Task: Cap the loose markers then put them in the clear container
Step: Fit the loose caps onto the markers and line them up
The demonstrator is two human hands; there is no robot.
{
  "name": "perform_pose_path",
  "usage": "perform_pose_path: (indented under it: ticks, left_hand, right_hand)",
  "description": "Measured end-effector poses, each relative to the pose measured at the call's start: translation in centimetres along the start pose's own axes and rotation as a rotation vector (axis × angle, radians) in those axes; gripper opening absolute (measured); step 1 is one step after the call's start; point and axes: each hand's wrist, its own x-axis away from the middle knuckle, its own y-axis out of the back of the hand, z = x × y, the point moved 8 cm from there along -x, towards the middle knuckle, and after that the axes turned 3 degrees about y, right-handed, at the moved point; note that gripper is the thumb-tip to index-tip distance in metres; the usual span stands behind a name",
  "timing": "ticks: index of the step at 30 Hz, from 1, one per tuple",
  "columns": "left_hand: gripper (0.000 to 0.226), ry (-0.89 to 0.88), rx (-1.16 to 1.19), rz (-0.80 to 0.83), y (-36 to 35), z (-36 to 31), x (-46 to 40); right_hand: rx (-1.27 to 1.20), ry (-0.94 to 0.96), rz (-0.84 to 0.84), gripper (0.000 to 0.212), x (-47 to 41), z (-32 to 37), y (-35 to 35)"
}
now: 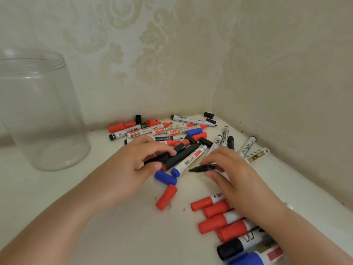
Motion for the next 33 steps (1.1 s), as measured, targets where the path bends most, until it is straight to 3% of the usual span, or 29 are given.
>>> perform_pose_path:
  ticks: [4, 9, 16, 22, 33]
  left_hand:
    - [0.028, 0.154, 0.514, -0.103, 0.2, 0.5, 0.0]
    - [0.024, 0.178, 0.78, -0.038, -1.1, 0.4, 0.1]
    - [0.031, 0.084, 0.721, -0.009, -1.0, -1.1, 0.2]
    - [0.027, -0.097, 0.475, -0.062, -0.2, -2.0, 0.3]
    - [0.052, -0.034, 0.431, -0.055, -0.4, -1.7, 0.4]
  right_hand:
    - [-0.009, 0.006, -0.205, 0.023, 0.3, 1.0, 2.7]
    - [-0.01, 0.004, -0.256, 0.019, 0.7, 1.3, 3.6]
    - [-0.019, -0.029, -0.203, 0.02, 0.6, 0.6, 2.9]
    - [-0.006, -0.002, -0.142, 0.022, 0.6, 0.8, 2.2]
    - [0.001, 0.043, -0.128, 0.021, 0.6, 1.3, 2.2]
